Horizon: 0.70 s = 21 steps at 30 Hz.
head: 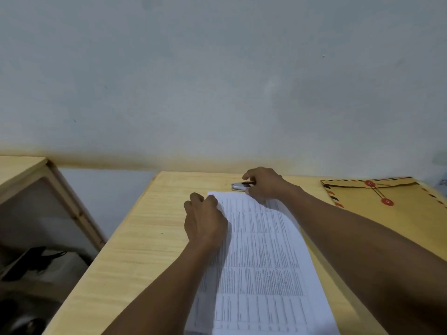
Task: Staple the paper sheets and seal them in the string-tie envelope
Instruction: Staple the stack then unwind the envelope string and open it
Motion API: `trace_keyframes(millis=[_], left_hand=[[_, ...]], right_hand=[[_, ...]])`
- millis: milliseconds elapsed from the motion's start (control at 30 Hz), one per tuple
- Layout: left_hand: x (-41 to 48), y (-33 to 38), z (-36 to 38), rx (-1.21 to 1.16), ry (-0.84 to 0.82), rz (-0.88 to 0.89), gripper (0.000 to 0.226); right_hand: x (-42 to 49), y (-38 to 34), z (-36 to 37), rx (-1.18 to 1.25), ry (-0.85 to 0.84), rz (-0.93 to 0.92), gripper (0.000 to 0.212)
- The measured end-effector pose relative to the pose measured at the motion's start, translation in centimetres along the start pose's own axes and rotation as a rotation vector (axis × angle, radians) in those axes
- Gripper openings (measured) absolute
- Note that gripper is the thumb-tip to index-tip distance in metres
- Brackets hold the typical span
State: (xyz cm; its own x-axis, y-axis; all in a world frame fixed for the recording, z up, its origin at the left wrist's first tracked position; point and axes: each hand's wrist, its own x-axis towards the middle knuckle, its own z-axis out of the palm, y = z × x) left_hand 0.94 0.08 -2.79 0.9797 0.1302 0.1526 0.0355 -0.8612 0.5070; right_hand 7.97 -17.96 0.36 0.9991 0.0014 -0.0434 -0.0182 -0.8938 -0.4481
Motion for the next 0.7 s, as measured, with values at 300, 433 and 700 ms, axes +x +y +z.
trace_keyframes(millis=[300, 433, 700], left_hand=[[-0.9, 3.4, -0.9, 0.03, 0.089, 0.251, 0.03], [-4.5, 8.2, 0.9, -0.058, -0.06, 0.483, 0.031], [-11.8, 15.5, 5.7, -0.048, -0.414, 0.72, 0.046]], right_hand=[[-10.7, 8.4, -6.4, -0.026, 0.226, 0.191, 0.034], [-17.8, 14.7, -6.9, -0.097, 0.219, 0.448, 0.039], [-25.8, 14.8, -5.5, -0.224, 0.134, 0.332, 0.043]])
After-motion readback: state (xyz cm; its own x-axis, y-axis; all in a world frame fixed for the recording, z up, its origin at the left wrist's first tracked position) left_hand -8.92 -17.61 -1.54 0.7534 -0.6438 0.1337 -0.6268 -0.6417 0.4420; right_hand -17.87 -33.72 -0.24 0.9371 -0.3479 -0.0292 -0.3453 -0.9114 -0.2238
